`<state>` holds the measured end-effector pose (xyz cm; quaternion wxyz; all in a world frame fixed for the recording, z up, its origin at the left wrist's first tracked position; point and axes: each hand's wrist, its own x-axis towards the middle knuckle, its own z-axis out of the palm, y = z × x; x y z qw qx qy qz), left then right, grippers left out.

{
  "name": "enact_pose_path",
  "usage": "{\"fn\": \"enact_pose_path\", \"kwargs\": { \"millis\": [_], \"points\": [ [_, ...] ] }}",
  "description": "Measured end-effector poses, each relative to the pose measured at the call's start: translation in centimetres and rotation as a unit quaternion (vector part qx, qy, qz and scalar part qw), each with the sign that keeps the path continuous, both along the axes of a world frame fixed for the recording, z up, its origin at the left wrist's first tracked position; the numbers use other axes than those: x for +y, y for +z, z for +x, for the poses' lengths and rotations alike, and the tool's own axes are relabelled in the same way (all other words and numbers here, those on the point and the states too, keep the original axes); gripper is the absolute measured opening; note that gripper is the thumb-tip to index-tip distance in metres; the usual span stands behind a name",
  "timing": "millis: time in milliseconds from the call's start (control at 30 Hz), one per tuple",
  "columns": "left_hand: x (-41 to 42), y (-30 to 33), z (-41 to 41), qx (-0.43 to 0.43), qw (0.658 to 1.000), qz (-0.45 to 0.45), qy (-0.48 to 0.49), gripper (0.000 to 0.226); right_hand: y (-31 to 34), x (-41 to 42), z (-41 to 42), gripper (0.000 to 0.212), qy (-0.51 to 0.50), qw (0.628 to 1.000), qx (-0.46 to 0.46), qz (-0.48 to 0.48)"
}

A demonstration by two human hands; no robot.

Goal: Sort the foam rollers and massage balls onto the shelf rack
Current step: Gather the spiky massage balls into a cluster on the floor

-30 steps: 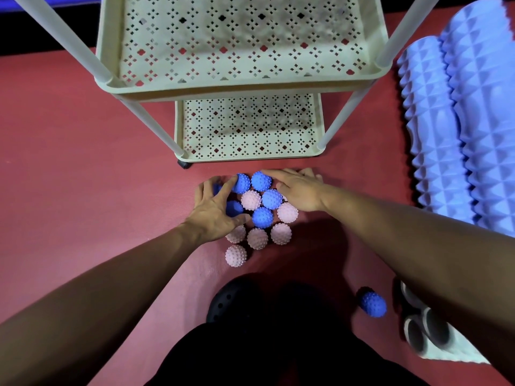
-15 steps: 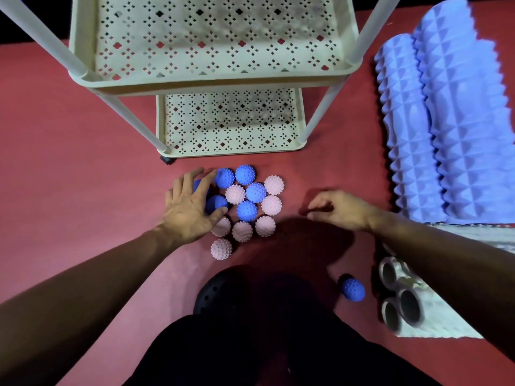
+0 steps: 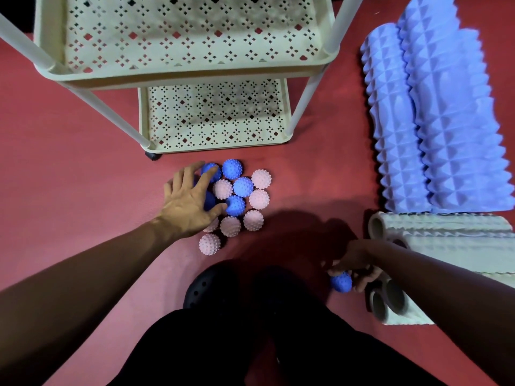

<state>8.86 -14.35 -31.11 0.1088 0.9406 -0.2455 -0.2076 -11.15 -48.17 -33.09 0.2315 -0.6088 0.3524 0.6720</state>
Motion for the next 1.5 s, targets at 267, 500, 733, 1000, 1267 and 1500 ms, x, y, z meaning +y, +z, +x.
{"fn": "enact_pose_path", "kwargs": {
  "millis": [267, 500, 733, 1000, 1267, 1500],
  "points": [
    [0.8, 0.3, 0.6, 0.060, 0.995, -0.017, 0.071, 0.085, 1.6, 3.1, 5.9, 0.039, -0.166, 0.959, -0.228, 0.040],
    [2.1, -0.3, 1.6, 0.163, 0.965, -0.033, 0.201, 0.081, 1.6, 7.9, 10.7, 0.035, -0.044, 0.902, -0.430, -0.006],
    [2.5, -0.4, 1.8, 0.201, 0.958, -0.054, 0.197, 0.078, 1.6, 9.0, 11.3, 0.048, -0.019, 0.913, -0.408, -0.004],
    [2.7, -0.4, 1.9, 0.194, 0.961, -0.059, 0.190, 0.072, 1.2, 8.5, 10.9, 0.046, -0.016, 0.907, -0.420, 0.024],
    [2.7, 0.1, 1.6, 0.178, 0.971, -0.045, 0.153, 0.070, 1.7, 8.1, 11.6, 0.055, 0.080, 0.912, -0.403, 0.021],
    [3.9, 2.6, 2.0, 0.173, 0.981, 0.013, 0.083, 0.078, 5.4, 6.5, 13.1, 0.059, 0.094, 0.912, -0.398, 0.006]
  ]
}}
